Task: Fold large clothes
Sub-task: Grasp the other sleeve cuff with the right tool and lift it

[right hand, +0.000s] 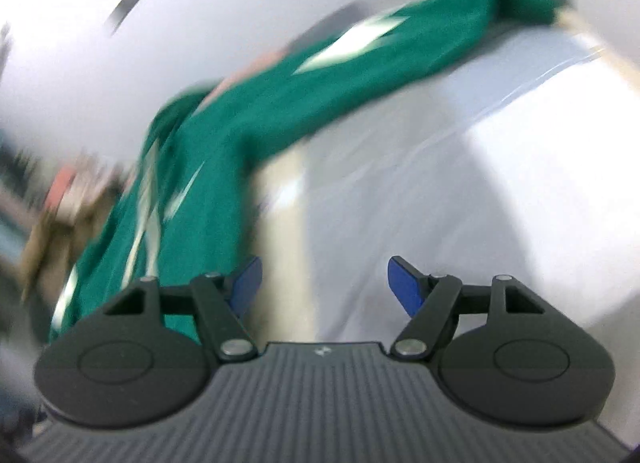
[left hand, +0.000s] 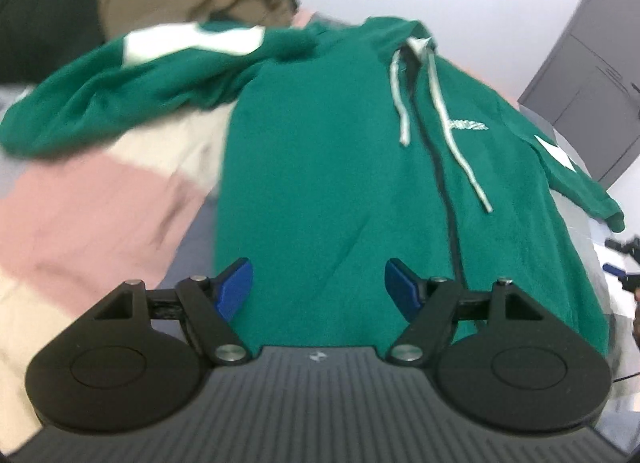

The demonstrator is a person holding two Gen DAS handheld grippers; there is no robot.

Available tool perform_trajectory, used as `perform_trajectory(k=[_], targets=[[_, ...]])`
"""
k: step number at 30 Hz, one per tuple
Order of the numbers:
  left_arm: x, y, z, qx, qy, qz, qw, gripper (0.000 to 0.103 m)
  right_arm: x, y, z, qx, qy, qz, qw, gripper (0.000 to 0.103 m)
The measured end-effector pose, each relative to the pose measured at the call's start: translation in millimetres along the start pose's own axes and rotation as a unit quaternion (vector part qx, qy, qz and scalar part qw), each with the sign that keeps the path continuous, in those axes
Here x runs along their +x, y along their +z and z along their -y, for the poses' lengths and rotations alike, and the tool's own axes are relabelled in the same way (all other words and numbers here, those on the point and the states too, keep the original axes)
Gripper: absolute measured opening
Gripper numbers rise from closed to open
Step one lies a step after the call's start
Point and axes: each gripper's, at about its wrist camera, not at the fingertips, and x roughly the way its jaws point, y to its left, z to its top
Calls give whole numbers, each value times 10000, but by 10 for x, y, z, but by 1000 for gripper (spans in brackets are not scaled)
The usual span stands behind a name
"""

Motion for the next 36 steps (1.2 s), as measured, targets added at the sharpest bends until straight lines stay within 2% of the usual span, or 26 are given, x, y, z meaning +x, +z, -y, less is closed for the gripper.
perform_trajectory(k=[3, 8, 12, 17, 20, 21, 22, 23, 24, 28, 30, 34, 36], targets=[[239, 57, 278, 207, 33, 180, 9996, 77, 246, 263, 243, 507, -251, 621, 9965, 73], [711, 70, 560, 617, 238, 83, 9978, 77, 705, 637, 595, 933, -400, 1420, 9846, 73], [1109, 112, 644, 538, 212, -140, 9982, 77, 1045, 932, 810, 1110, -361, 1934, 9742, 71], [1334, 259, 648, 453, 326, -171, 9983, 77, 1310, 1309, 1019, 1314, -326, 2471, 9595, 68], [1451, 390, 629, 264, 341, -228, 9988, 77, 1421, 1542, 1132, 1422, -549, 2666, 9517, 62], [1477, 426, 626, 214, 346, -232, 9989, 77, 1450, 1608, 1179, 1487, -627, 2720, 9487, 50], [1508, 467, 625, 180, 376, -224, 9989, 77, 1480, 1675, 1218, 1538, -767, 2751, 9459, 43], [1537, 497, 624, 168, 402, -215, 9988, 77, 1520, 1738, 1241, 1547, -938, 2721, 9451, 29], [1566, 521, 629, 173, 433, -210, 9987, 77, 1563, 1801, 1248, 1485, -1077, 2665, 9462, 19], [1711, 564, 659, 338, 587, -232, 9974, 77, 1598, 2027, 1170, 873, -1476, 2766, 9456, 12], [1793, 553, 675, 545, 555, -226, 9967, 77, 1581, 2103, 1133, 803, -1639, 2858, 9407, 12], [1894, 531, 674, 874, 601, -71, 9943, 78, 1546, 2186, 940, 312, -1758, 3010, 9367, 12], [1878, 548, 660, 843, 590, -7, 9947, 78, 1477, 2184, 774, 145, -1723, 3111, 9345, 12]])
